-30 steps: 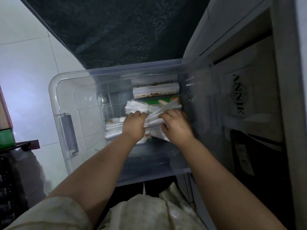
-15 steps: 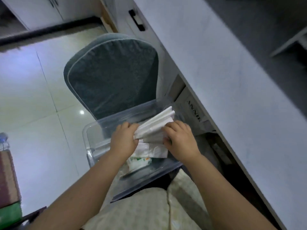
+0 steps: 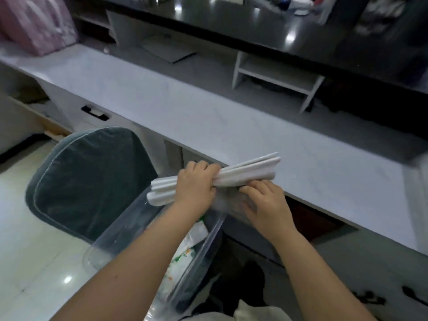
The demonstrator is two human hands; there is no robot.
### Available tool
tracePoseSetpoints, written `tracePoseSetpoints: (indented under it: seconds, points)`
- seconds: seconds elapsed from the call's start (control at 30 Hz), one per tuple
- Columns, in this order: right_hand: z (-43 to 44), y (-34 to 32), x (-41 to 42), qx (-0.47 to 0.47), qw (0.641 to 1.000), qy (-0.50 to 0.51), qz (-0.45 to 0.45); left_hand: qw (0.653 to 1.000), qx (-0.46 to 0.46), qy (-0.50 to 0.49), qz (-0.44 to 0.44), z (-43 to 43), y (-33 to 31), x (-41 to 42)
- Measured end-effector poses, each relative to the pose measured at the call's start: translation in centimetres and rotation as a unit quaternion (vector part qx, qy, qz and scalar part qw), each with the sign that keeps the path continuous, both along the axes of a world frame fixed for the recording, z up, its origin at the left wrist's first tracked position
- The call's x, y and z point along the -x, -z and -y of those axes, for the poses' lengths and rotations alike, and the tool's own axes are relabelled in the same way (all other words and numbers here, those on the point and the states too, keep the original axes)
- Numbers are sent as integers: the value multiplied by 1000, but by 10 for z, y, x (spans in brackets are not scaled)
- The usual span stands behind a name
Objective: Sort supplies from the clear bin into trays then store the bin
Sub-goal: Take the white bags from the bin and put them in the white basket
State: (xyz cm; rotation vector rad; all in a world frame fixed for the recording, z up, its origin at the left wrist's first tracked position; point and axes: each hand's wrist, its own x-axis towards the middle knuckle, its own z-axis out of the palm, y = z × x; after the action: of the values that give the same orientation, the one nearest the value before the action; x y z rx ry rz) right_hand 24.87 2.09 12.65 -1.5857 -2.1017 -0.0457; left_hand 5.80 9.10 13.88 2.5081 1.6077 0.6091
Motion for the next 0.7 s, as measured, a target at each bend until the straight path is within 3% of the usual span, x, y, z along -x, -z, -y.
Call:
tracePoseSetpoints:
  seconds: [0.43,0.7]
  points:
    - [112,-68,-215,-111,952,285,-11,962,-110,220,121,21,-71,-268]
    - [177,-90,-371,-97,941,323,4,944,-17,281,172,70,-102,-453]
